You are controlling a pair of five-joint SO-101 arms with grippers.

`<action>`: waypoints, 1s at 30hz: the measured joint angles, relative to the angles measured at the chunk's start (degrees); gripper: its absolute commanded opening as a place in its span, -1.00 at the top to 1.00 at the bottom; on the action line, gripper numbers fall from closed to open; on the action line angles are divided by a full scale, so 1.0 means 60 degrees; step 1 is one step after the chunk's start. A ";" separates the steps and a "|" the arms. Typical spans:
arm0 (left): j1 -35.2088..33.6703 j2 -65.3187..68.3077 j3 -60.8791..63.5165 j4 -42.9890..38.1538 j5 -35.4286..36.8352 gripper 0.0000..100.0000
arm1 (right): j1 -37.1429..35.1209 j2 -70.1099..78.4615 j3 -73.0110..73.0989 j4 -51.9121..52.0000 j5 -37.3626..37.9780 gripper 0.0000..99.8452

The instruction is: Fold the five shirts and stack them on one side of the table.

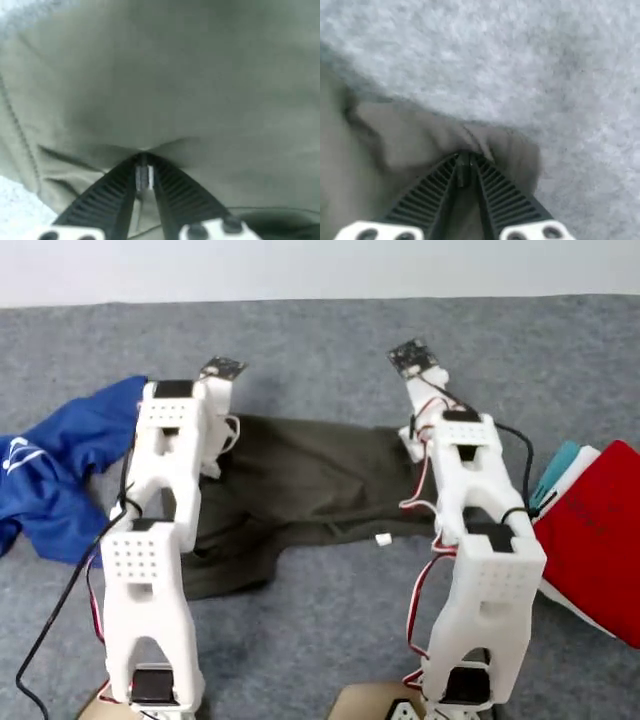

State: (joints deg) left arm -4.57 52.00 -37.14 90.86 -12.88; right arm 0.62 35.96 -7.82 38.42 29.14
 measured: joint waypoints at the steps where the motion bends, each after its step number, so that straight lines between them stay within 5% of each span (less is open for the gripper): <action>1: -0.0073 0.0234 -0.0440 0.0278 0.0000 0.99 | 0.0103 0.0044 -0.0103 0.0000 -0.0015 0.98; 15: -0.0557 0.0938 -0.3150 0.1319 -0.0044 0.99 | 0.0484 0.0059 -0.2462 0.1729 0.0000 0.98; 23: -0.0352 -0.0703 -0.1788 0.1319 -0.0044 0.99 | -0.0059 0.0117 -0.3912 0.3692 0.0000 0.98; 30: 0.0029 -0.0982 -0.0337 0.0322 -0.0396 0.99 | -0.0059 0.1597 -0.3941 0.2212 -0.0015 0.98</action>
State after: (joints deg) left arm -4.40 46.11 -39.16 92.79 -15.25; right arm 0.26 45.54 -31.47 51.69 29.05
